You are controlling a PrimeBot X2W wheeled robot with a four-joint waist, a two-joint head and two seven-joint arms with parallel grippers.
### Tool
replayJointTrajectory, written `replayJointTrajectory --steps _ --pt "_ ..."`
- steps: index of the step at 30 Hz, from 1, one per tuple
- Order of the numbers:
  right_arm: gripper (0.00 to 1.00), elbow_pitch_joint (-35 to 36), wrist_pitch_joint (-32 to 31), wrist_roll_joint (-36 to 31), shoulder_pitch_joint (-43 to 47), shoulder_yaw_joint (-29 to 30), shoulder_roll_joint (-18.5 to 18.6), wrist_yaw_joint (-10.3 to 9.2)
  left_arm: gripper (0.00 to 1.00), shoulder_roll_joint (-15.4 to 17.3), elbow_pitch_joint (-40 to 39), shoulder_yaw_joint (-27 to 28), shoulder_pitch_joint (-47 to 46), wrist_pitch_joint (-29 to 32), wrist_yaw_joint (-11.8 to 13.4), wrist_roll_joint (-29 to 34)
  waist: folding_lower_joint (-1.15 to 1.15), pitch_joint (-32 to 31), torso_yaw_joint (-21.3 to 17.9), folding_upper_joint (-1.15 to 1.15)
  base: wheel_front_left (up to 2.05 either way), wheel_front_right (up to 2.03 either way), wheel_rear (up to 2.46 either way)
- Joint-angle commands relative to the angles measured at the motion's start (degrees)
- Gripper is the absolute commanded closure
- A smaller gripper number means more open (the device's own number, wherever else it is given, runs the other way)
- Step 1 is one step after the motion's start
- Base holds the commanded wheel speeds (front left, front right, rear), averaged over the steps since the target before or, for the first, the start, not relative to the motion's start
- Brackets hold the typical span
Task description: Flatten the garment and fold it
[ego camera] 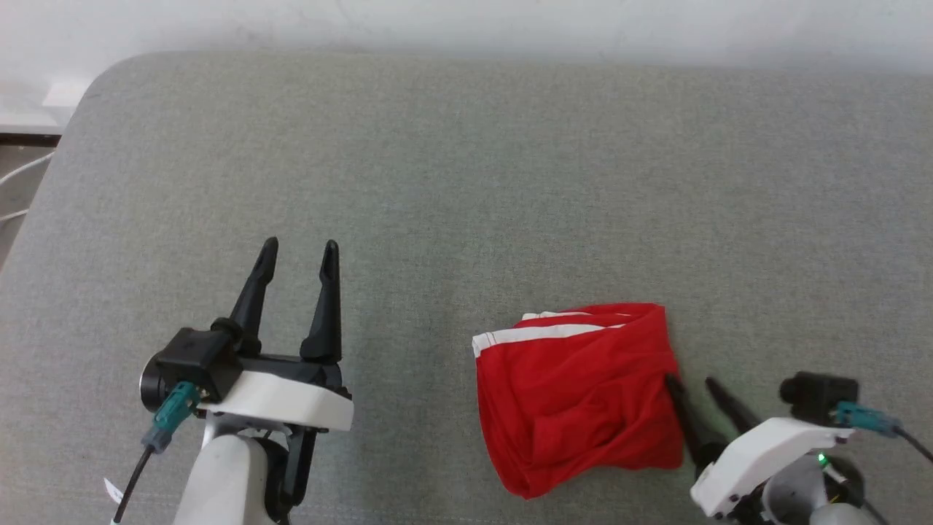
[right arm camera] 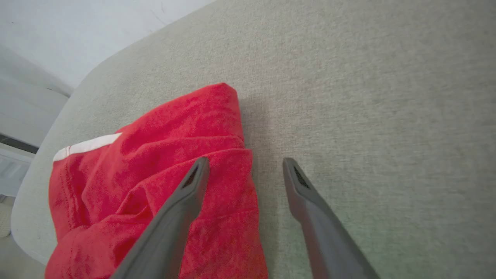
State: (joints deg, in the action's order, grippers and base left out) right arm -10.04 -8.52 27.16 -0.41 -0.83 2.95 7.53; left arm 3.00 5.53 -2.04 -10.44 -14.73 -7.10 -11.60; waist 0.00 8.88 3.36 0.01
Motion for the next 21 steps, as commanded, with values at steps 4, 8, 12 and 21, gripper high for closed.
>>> replayJointTrajectory --steps 4,8,12,21 --pt "0.00 -4.5 -4.7 2.1 -2.0 -1.6 -0.1 -0.04 0.00 -0.1 -0.1 -0.3 0.2 -0.3 -0.4 -0.2 0.00 0.6 0.8 -0.01 0.00 0.00 0.00" --pt "0.00 -7.9 -9.6 3.8 -3.5 -3.4 -0.1 -0.04 0.00 -0.1 0.0 -0.3 0.2 -0.3 -0.4 -0.3 0.00 0.7 1.2 -0.01 0.00 0.00 0.00" --pt "1.00 -9.6 -13.0 3.9 -5.1 -4.5 -0.1 -0.04 0.00 -0.1 0.1 -0.3 0.3 -0.3 -0.4 -0.5 0.00 0.8 1.3 -0.01 0.00 0.00 0.00" --pt "1.00 -6.2 -17.8 -8.3 -14.1 -11.1 2.8 -0.04 0.00 0.0 -1.7 1.3 1.1 -0.3 -0.4 0.4 0.00 2.0 -4.9 -0.01 0.00 0.00 0.00"
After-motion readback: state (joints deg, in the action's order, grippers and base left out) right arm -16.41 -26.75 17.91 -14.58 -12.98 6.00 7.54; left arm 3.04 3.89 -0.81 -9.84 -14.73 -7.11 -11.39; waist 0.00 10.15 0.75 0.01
